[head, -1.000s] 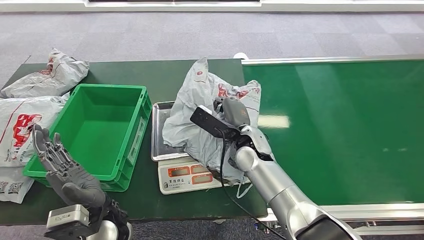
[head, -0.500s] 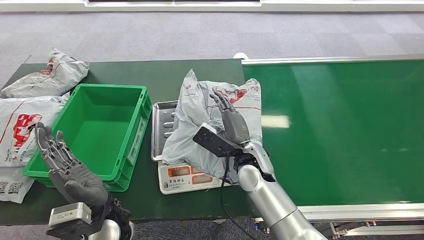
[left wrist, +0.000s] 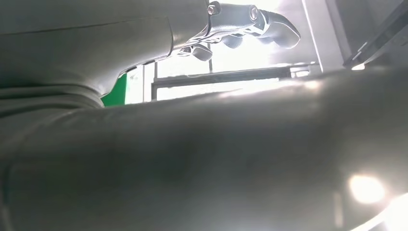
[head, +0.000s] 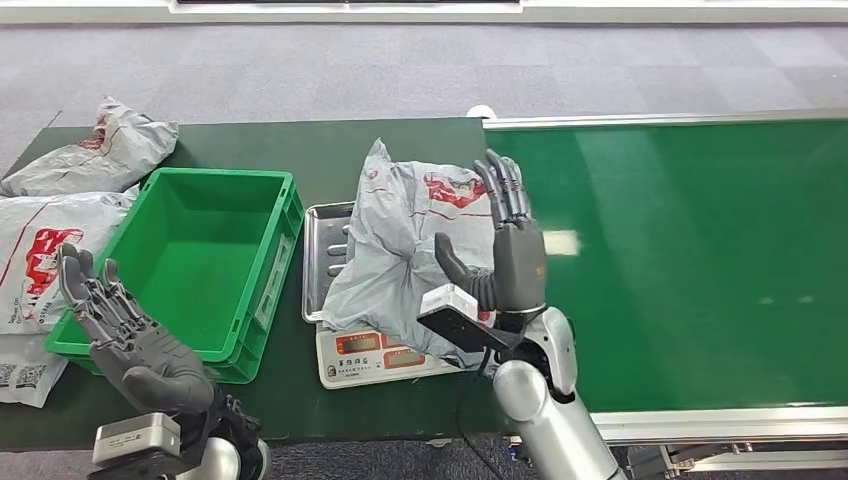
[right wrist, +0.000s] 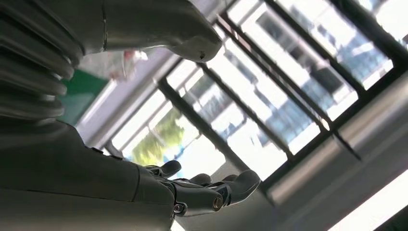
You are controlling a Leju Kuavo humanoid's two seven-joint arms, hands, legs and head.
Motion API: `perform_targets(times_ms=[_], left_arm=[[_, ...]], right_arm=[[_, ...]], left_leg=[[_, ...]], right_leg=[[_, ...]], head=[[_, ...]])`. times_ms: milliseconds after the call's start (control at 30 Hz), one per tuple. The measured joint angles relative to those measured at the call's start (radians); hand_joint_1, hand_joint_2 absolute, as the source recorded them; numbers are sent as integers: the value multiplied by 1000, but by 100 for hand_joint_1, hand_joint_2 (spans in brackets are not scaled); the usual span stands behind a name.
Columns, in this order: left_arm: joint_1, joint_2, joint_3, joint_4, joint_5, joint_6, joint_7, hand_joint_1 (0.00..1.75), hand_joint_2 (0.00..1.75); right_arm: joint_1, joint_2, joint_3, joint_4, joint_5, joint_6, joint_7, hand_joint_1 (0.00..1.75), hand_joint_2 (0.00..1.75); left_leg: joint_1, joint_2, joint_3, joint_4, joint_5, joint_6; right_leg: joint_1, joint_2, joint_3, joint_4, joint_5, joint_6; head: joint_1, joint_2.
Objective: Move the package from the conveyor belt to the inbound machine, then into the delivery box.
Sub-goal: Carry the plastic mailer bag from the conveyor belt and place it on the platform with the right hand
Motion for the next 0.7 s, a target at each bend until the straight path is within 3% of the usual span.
perform_targets(times_ms=[67, 267, 567, 700], left_arm=[[-8, 3, -2, -5, -75, -30, 50, 0, 175], [-70, 36, -13, -25, -373, -174, 242, 0, 175], [-99, 58, -25, -31, -410, -198, 267, 0, 175], [-171, 106, -63, -1, -504, -326, 351, 0, 175]], right_arm=[[49, 0, -2, -88, 79, -95, -16, 0, 175], [163, -3, -1, -297, 200, -200, -4, 0, 175], [200, -7, -1, -382, 207, -211, 1, 0, 175], [222, -25, -2, -401, 195, -234, -2, 0, 175]], left_leg=[[0, 0, 0, 0, 0, 0], [0, 1, -1, 0, 0, 0], [0, 2, 0, 0, 0, 0], [0, -1, 0, 0, 1, 0]], right_leg=[[0, 0, 0, 0, 0, 0], [0, 0, -1, 0, 0, 0], [0, 1, -1, 0, 1, -1], [0, -1, -1, 0, 1, 0]], head=[[0, 0], [0, 0], [0, 0], [0, 0]])
